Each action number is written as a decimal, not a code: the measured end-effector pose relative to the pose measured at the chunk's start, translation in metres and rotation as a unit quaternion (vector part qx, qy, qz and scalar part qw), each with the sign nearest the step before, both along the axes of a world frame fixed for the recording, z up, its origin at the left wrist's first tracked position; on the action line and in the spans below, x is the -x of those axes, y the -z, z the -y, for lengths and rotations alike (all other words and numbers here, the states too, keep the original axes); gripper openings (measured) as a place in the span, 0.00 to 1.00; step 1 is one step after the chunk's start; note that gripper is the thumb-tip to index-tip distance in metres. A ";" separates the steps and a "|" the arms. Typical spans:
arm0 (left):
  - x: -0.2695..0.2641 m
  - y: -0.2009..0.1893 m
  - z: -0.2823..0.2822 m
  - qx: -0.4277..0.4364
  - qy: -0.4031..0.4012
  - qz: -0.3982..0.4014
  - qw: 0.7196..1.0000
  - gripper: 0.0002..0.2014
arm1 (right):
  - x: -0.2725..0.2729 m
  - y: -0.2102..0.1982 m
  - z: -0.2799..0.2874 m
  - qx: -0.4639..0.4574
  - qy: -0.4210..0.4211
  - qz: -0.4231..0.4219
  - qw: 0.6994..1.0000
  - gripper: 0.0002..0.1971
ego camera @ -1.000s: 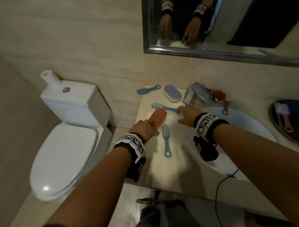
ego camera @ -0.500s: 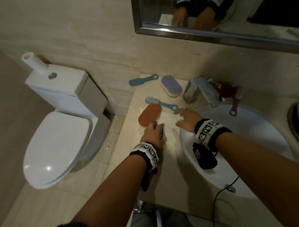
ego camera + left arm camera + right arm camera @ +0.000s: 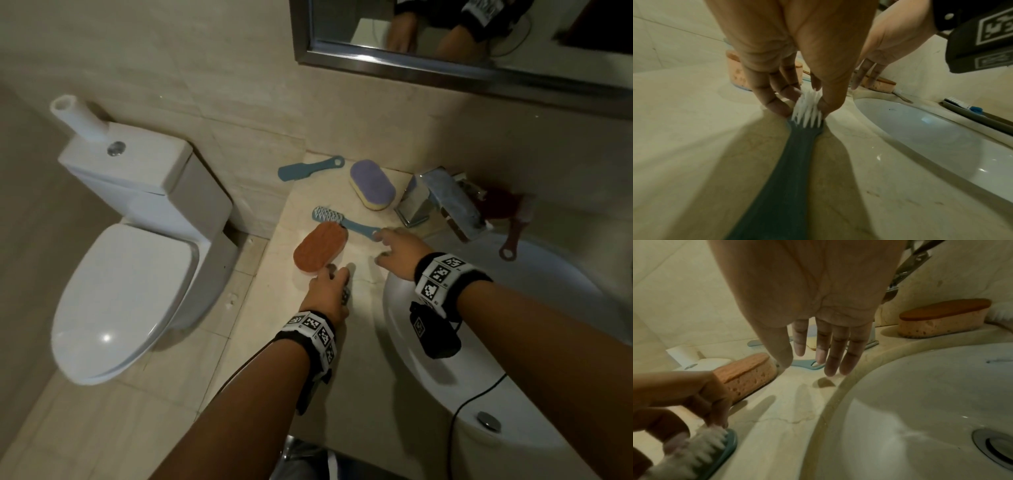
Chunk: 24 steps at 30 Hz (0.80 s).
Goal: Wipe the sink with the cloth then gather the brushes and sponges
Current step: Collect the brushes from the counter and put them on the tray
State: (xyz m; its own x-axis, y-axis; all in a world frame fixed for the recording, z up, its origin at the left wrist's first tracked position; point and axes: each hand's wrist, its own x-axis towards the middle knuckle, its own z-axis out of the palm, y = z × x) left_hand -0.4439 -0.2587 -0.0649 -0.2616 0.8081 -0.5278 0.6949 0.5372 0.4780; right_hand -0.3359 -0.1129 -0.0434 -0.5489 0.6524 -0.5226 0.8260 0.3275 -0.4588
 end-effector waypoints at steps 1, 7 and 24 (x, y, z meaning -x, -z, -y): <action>0.001 0.000 0.001 0.001 -0.001 0.002 1.000 0.33 | 0.003 -0.001 -0.001 -0.004 -0.006 -0.002 1.000 0.25; 0.003 -0.003 0.011 -0.019 -0.008 -0.022 1.000 0.30 | 0.020 0.001 -0.005 -0.031 -0.022 -0.005 0.999 0.24; 0.032 -0.022 0.026 -0.085 -0.118 0.015 0.989 0.20 | 0.056 0.036 -0.017 -0.183 -0.097 0.014 0.978 0.20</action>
